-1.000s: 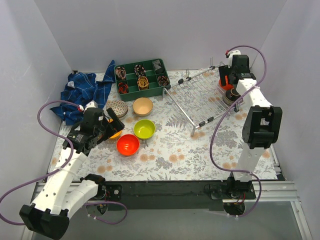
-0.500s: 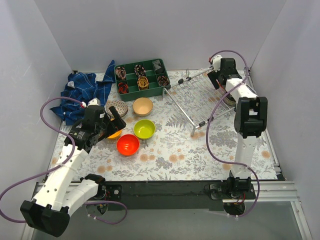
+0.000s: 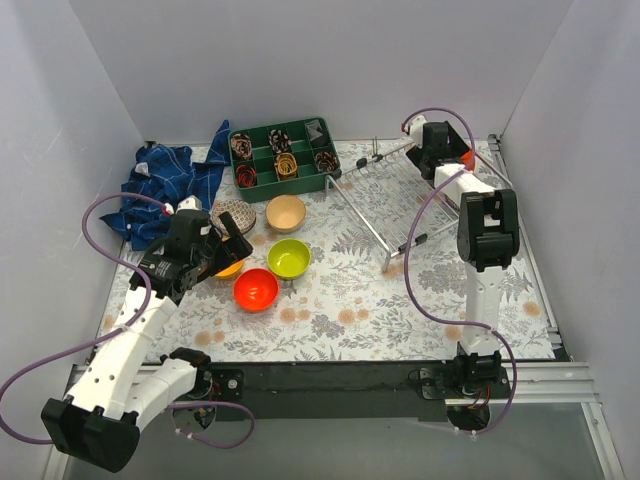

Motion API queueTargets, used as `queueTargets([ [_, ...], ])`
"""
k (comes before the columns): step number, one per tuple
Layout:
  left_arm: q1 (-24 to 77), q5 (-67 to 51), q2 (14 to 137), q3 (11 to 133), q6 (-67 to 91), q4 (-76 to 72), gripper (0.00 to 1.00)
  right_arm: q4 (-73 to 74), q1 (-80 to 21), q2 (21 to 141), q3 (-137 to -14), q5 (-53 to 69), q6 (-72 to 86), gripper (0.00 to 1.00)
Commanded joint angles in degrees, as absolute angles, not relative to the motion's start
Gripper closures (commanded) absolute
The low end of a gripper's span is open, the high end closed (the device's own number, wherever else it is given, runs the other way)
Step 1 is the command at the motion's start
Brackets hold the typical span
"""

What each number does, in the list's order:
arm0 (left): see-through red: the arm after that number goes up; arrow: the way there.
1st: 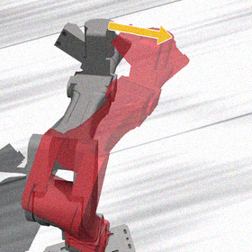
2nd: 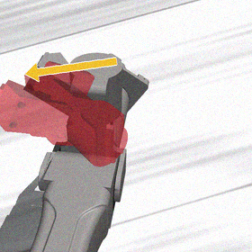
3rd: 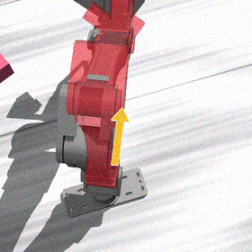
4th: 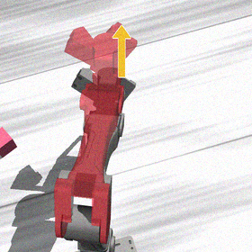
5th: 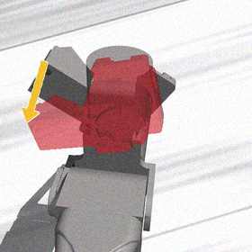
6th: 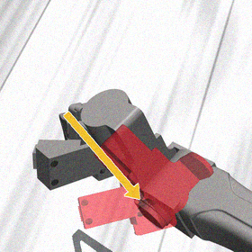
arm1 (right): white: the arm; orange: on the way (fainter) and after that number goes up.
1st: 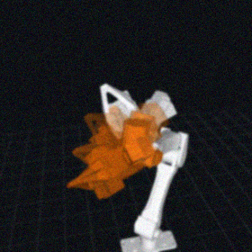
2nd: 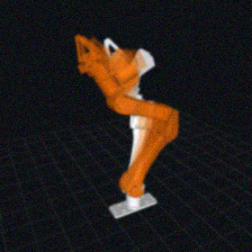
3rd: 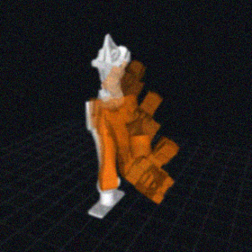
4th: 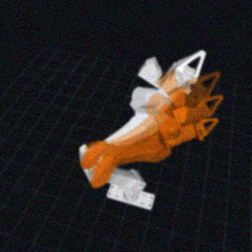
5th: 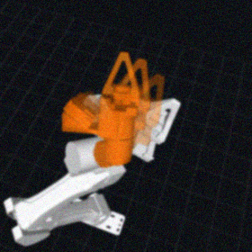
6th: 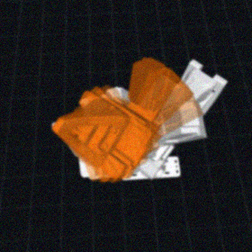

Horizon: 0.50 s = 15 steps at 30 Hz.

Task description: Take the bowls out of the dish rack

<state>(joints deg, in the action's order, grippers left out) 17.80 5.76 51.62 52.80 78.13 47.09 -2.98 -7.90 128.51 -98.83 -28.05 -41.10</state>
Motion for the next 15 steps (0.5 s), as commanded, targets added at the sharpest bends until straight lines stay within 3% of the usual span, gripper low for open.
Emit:
queueTargets([
  [1, 17.8, 5.4, 51.2, 54.2, 77.0, 46.9, 0.02, -9.0, -8.6, 128.1, -98.1, -32.0, -43.2, 0.01],
  [15, 17.8, 4.7, 50.5, 53.6, 76.7, 47.4, 0.02, -5.2, -8.4, 130.4, -96.3, -27.3, -41.7, 0.01],
])
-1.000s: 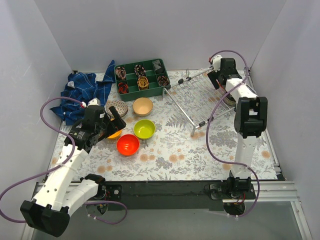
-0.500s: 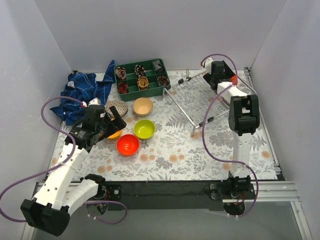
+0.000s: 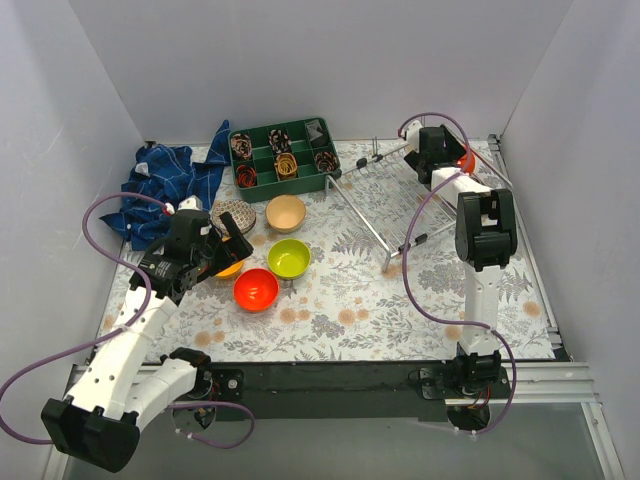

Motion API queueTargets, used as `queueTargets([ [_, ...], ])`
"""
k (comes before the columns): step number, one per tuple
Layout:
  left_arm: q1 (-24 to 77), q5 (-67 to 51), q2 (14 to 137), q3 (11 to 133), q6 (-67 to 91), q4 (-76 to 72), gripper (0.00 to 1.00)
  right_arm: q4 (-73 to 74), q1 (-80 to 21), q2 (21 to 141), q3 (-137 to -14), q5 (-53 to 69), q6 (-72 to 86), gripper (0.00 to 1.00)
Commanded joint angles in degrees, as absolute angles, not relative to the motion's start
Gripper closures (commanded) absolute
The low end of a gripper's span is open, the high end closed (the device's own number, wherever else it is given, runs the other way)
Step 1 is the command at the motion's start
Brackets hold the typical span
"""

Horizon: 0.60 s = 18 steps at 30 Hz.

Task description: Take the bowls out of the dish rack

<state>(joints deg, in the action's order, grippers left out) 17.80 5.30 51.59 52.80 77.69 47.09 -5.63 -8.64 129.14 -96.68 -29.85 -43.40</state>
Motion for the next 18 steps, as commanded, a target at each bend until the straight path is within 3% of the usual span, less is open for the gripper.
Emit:
queueTargets([
  [1, 17.8, 4.6, 50.4, 53.5, 76.7, 47.4, 0.02, -5.2, -8.4, 130.7, -96.5, -27.4, -41.6, 0.01],
  [10, 17.8, 4.7, 49.4, 53.6, 76.9, 48.6, 0.02, -4.7, -8.4, 133.4, -97.0, -29.7, -41.9, 0.02],
  [18, 17.8, 4.7, 49.0, 54.3, 77.0, 48.6, 0.02, -4.7, -9.9, 129.6, -94.0, -29.5, -41.6, 0.16],
])
